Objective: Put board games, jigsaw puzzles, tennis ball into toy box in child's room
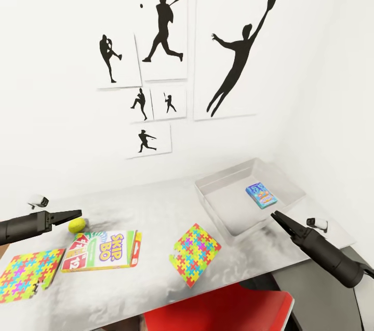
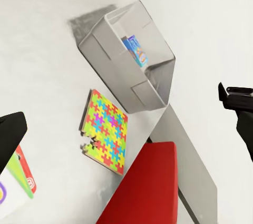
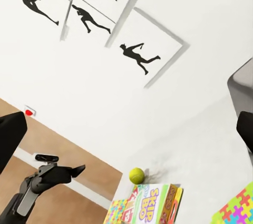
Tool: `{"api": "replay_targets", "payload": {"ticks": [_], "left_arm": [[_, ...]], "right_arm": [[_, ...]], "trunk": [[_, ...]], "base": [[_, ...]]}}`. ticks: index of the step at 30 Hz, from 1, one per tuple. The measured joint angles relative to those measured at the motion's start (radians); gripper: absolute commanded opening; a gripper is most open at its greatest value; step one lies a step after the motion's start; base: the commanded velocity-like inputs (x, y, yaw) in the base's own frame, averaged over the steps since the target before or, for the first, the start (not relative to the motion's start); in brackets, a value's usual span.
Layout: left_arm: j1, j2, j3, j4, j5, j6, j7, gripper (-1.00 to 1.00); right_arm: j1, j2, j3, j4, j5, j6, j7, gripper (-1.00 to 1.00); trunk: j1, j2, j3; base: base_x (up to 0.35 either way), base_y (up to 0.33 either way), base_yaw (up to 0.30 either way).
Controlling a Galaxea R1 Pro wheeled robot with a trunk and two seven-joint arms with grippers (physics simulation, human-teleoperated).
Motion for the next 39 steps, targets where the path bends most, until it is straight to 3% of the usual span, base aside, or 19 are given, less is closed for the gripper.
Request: {"api": "replay_targets", "payload": {"ticks": [13,27,39], "left_arm": [[0.0,0.0,0.0,0.0,0.0,0.0,0.0,1.0],[0.0,0.0,0.0,0.0,-0.001,0.0,0.0,1.0],[-0.001,0.0,0.0,0.0,0.0,0.0,0.0,1.0]], "right_arm": [[0.0,0.0,0.001,0.0,-0.001,-0.002,0.007,1.0],[0.0,0.0,0.001,0.001,-0.001,-0.002,0.011,1.0],[0.0,0.0,0.001,0.002,-0.001,-0.002,0.013,1.0]], "trunk": [[0.0,0.0,0.002],[0.0,0.0,0.017],[0.0,0.0,0.032]], "base": [[-0.079,0.017,-0.026],[-0.195,0.094,-0.194],[-0.034,0.051,-0.211]]}}
